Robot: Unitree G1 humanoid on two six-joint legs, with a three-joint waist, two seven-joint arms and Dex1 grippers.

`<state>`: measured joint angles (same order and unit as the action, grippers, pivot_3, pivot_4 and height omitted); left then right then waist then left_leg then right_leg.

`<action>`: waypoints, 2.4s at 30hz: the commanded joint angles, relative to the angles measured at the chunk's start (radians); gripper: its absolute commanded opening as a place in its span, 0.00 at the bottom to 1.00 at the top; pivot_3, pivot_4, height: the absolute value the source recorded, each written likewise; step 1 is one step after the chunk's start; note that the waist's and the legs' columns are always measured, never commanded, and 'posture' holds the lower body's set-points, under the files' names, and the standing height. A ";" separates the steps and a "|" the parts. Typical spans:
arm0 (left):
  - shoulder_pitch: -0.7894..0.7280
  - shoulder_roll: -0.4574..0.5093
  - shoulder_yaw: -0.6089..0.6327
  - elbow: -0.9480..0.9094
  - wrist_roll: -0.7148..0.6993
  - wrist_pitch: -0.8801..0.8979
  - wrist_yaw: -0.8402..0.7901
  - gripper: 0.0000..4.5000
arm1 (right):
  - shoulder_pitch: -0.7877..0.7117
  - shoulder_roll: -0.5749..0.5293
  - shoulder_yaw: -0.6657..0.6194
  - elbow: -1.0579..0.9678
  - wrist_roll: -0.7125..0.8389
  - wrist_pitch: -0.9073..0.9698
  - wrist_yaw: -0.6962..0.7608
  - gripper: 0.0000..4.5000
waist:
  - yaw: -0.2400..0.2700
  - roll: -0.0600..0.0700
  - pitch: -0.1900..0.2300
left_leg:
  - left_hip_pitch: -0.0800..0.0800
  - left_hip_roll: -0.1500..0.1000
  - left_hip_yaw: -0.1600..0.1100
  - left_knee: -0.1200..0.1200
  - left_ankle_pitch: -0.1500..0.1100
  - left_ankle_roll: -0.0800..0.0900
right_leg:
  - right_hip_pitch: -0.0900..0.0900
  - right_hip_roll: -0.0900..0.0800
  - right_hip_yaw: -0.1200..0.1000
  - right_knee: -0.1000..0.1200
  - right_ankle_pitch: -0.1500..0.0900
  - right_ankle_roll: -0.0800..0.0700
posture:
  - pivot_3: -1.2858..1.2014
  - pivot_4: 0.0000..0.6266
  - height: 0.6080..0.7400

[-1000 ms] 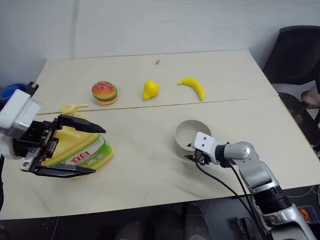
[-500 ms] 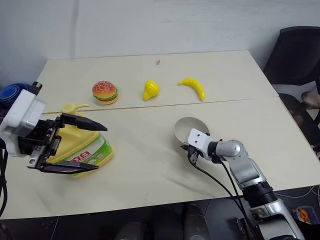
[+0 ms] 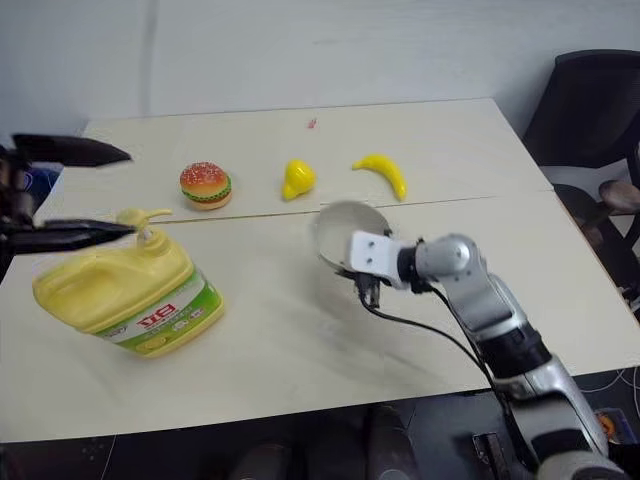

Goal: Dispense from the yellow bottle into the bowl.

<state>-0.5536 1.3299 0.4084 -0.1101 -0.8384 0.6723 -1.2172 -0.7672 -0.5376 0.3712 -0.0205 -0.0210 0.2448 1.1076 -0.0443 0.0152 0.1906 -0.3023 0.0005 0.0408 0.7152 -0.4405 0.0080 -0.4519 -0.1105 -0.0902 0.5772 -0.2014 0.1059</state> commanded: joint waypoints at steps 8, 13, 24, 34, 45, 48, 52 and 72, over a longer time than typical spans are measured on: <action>0.015 0.003 0.010 0.071 0.076 -0.052 -0.096 0.36 | -0.394 0.251 0.113 0.301 -0.013 -0.002 0.111 0.00 | -0.021 -0.002 0.000 | -0.014 0.000 0.001 0.005 0.000 0.000 | -0.013 -0.006 -0.019 0.007 -0.001 -0.002 | 0.52 0.24 1.00; 0.098 -0.017 0.066 0.015 0.088 -0.044 -0.081 0.00 | -0.500 0.320 0.139 0.404 -0.029 -0.072 0.159 0.00 | -0.046 -0.002 0.000 | -0.015 0.001 -0.001 0.005 0.000 -0.002 | -0.013 -0.006 -0.023 0.007 -0.002 -0.003 | 0.52 0.24 1.00; 0.228 -0.060 0.154 -0.045 0.140 -0.069 -0.057 0.00 | -0.552 0.394 0.130 0.336 0.012 -0.021 0.275 0.00 | -0.053 -0.002 0.000 | -0.014 0.002 -0.004 0.005 0.001 -0.005 | -0.013 -0.006 -0.025 0.010 -0.003 -0.005 | 0.52 0.24 1.00; 0.228 -0.064 0.178 -0.013 0.159 -0.089 -0.044 0.00 | -0.576 0.434 0.127 0.368 -0.005 -0.036 0.259 0.00 | -0.060 -0.002 0.000 | -0.014 0.003 -0.004 0.005 0.001 -0.006 | -0.013 -0.006 -0.025 0.010 -0.003 -0.006 | 0.52 0.24 1.00; 0.249 -0.066 0.210 -0.001 0.168 -0.085 -0.053 0.00 | -0.627 0.452 0.118 0.483 -0.021 -0.105 0.227 0.00 | -0.069 -0.001 0.000 | -0.014 0.003 -0.004 0.005 0.001 -0.006 | -0.014 -0.006 -0.026 0.011 -0.003 -0.006 | 0.52 0.24 1.00; 0.284 -0.078 0.218 -0.021 0.178 -0.093 -0.053 0.00 | -0.630 0.457 0.117 0.488 -0.019 -0.108 0.225 0.00 | -0.070 -0.001 0.000 | -0.014 0.003 -0.004 0.005 0.001 -0.006 | -0.014 -0.006 -0.026 0.011 -0.003 -0.006 | 0.52 0.24 1.00; 0.334 -0.104 0.207 -0.035 0.208 -0.115 -0.042 0.00 | -0.632 0.463 0.116 0.489 -0.016 -0.107 0.225 0.00 | -0.069 -0.001 0.000 | -0.014 0.003 -0.004 0.005 0.001 -0.007 | -0.014 -0.006 -0.026 0.011 -0.004 -0.006 | 0.52 0.24 1.00; 0.472 -0.096 0.003 0.004 0.356 -0.326 -0.064 0.00 | -0.638 0.478 0.113 0.465 -0.009 -0.109 0.246 0.00 | -0.063 0.005 -0.003 | -0.001 0.004 -0.001 0.001 0.001 -0.008 | -0.009 -0.006 -0.020 0.016 -0.005 -0.009 | 0.52 0.24 1.00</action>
<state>-0.1614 1.2372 0.5604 -0.1254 -0.5811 0.3225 -1.2559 -1.3690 -0.0772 0.5079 0.4824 -0.0490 0.1520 1.3596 -0.1076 0.0198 0.1880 -0.3030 0.0048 0.0396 0.7160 -0.4395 0.0003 -0.4612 -0.1164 -0.1103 0.5933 -0.2065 0.0967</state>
